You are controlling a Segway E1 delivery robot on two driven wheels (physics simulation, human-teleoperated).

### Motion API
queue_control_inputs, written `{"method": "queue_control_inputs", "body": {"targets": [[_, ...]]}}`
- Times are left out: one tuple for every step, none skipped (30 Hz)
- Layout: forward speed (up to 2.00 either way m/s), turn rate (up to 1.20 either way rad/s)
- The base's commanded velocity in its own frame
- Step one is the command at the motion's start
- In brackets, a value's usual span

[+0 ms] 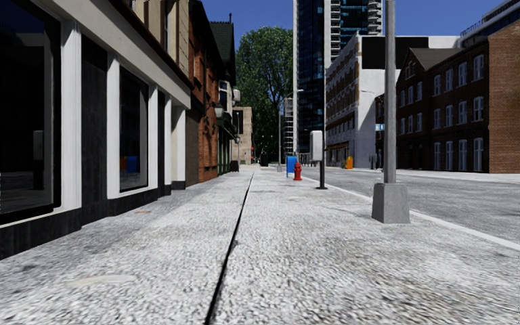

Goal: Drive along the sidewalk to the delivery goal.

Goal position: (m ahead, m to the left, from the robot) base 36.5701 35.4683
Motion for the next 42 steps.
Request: {"method": "queue_control_inputs", "body": {"targets": [[2.0,0.0],[2.0,0.0],[2.0,0.0],[2.0,0.0],[2.0,0.0],[2.0,0.0],[2.0,0.0],[2.0,0.0],[2.0,0.0],[2.0,0.0],[2.0,0.0],[2.0,0.0],[2.0,0.0],[2.0,0.0],[2.0,0.0],[2.0,0.0],[2.0,0.0],[2.0,0.0],[2.0,0.0],[2.0,0.0],[2.0,0.0],[2.0,0.0],[2.0,0.0],[2.0,0.0],[2.0,0.0],[2.0,0.0],[2.0,0.0],[2.0,0.0],[2.0,0.0],[2.0,0.0],[2.0,0.0],[2.0,0.0],[2.0,0.0],[2.0,0.0],[2.0,0.0],[2.0,0.0],[2.0,0.0],[2.0,0.0],[2.0,0.0],[2.0,0.0],[2.0,0.0],[2.0,0.0]]}}
